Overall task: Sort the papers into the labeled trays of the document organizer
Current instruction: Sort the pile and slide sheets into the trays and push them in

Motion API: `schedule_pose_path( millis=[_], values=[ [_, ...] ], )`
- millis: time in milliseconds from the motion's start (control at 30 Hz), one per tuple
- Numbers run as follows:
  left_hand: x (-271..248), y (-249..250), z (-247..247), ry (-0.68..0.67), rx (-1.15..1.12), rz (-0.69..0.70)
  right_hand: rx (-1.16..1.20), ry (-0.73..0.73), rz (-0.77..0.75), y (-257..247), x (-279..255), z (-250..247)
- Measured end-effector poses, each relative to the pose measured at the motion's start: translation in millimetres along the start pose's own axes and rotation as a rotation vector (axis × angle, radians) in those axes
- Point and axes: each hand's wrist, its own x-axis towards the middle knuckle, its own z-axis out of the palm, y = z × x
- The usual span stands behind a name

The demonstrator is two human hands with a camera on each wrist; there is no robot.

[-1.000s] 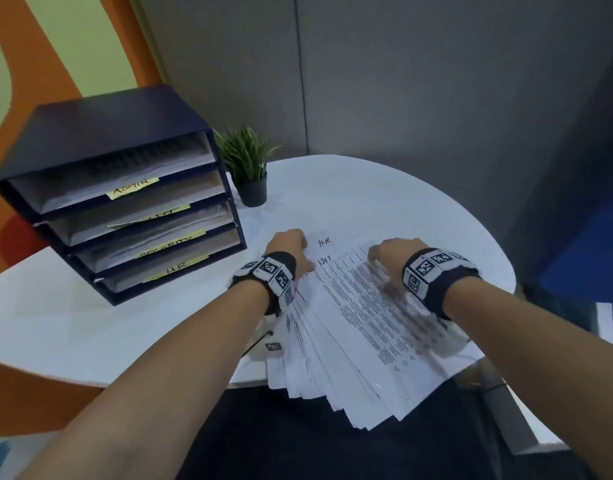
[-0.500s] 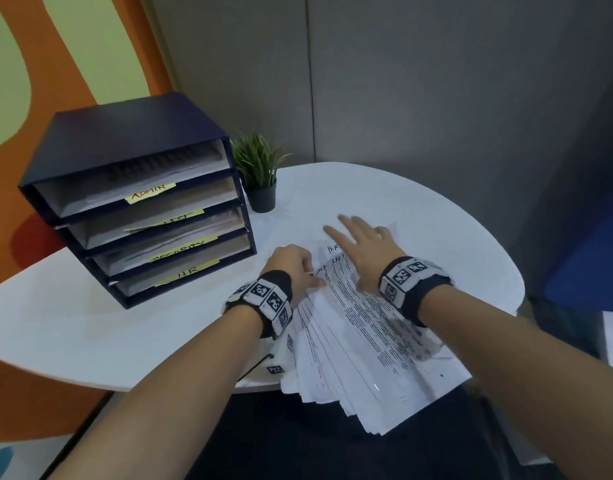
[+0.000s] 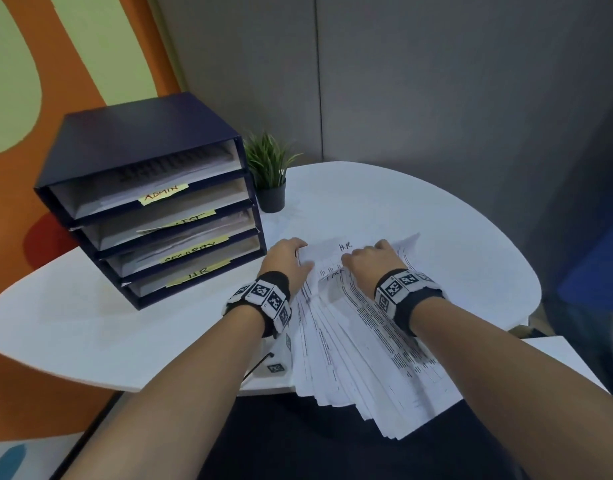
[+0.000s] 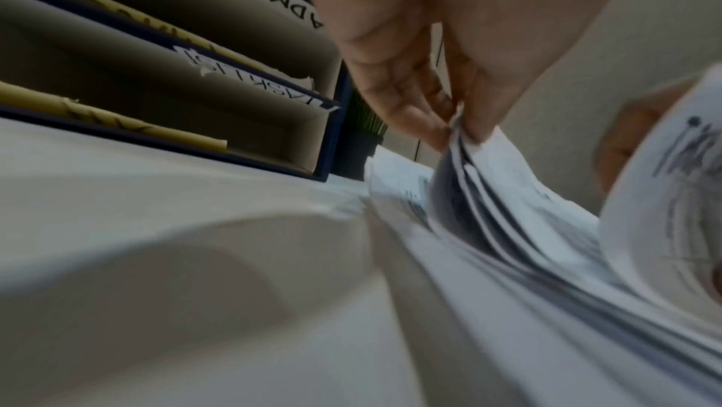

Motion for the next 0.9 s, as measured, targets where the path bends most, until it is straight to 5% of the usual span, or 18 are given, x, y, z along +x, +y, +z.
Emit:
schedule_pose_path(
  millis=[100,333,500,600,833,900],
  values=[
    [-1.5,5.5,-9.4,0.122,0.031,0.028,0.113,0.098,0.038,-1.4,-0.6,2.0],
    [-12.0,5.9,-21.5,0.115,0.146,0.197,0.152,0.195,0.13,-5.0,-5.4,-1.8],
    [-17.1,9.0,-29.9,-0.397,-0.266,0.182,0.005,0.26,0.051,-1.9,-4.1,3.8],
    [-12.2,2.3,-35.3,-0.517,-0.232,0.181,-0.061,0.182,0.069,-0.5,-5.1,0.6],
    [7.8,-16.1,-38.2,-0.176,-0.268,-0.093,-0.144,0.092,0.098,-1.7,-10.0,-6.9],
    [8.7,-18.4,-35.0,-0.179,-0.233,-0.175,-0.165,0.037,0.051,-1.3,-8.3,-8.1]
  ],
)
